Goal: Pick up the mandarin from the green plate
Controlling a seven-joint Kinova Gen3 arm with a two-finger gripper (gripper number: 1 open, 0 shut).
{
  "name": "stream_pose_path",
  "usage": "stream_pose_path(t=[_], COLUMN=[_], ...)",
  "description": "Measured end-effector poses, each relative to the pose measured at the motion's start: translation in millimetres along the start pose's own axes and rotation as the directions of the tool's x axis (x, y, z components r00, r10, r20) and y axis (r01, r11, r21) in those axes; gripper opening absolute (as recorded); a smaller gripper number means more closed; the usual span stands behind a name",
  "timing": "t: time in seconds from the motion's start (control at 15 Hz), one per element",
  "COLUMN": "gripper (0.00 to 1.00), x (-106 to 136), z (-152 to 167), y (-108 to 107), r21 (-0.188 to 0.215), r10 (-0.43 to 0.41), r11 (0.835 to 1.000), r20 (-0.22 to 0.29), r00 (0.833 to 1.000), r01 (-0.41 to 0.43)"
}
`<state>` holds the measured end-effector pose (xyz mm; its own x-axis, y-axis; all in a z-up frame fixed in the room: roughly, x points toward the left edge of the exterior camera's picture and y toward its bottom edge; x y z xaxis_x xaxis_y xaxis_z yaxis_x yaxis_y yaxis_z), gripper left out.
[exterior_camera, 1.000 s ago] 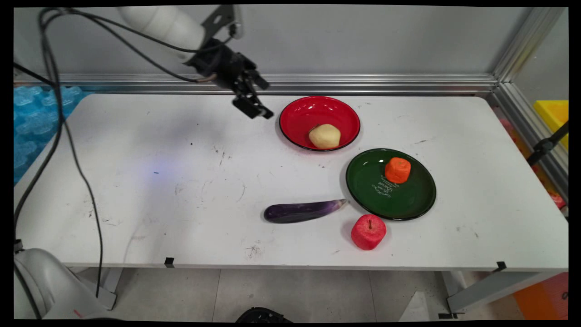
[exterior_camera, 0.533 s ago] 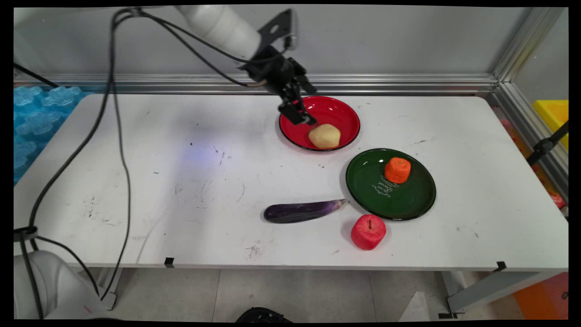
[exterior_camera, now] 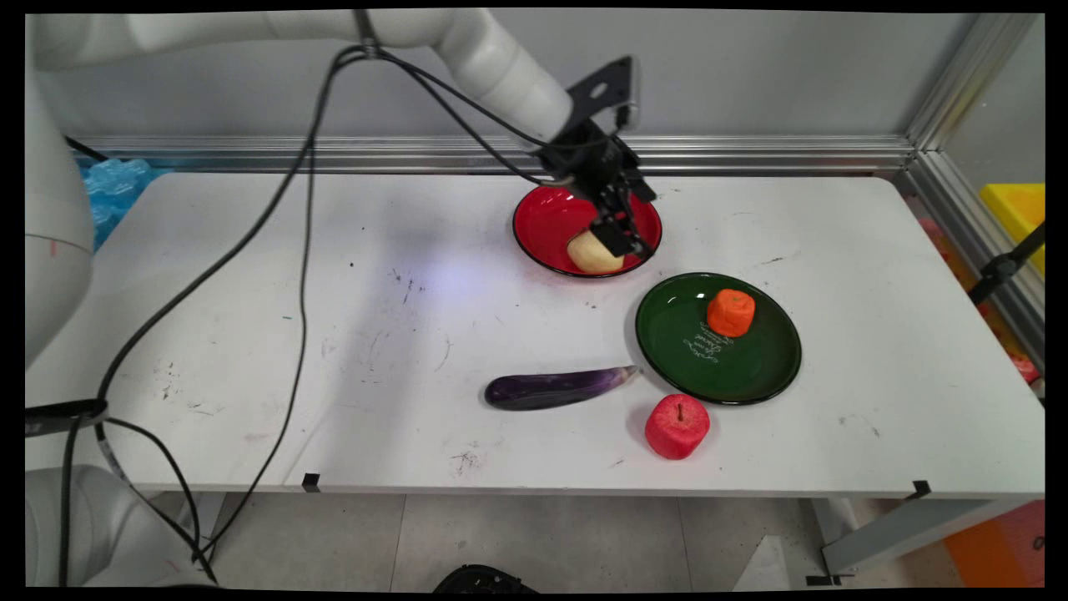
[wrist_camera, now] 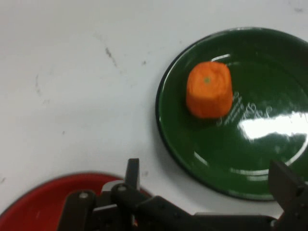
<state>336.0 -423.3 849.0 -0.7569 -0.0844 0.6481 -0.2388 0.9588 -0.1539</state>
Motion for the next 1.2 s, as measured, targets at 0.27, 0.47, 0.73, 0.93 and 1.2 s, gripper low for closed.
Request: stream_pose_path(t=[0.27,0.47,0.73,0.93,1.2], gripper=[1.00,1.00,1.00,1.00,1.00], x=[17.5,28.6,38.0,40.6,42.2], z=[40.8,72.1,110.9,136.1,155.9], y=[-3.6,-5.1,-5.0,-4.4,-3.4], r21=[-0.031,-0.055,-0.086,-0.108,-0.129], r10=[0.013,0.015,0.018,0.021,0.025], r11=[0.999,0.998,0.996,0.994,0.991], r20=[-0.003,0.000,0.015,0.033,0.049], r00=[1.000,1.000,1.000,0.999,0.999], r01=[-0.013,-0.015,-0.016,-0.017,-0.018])
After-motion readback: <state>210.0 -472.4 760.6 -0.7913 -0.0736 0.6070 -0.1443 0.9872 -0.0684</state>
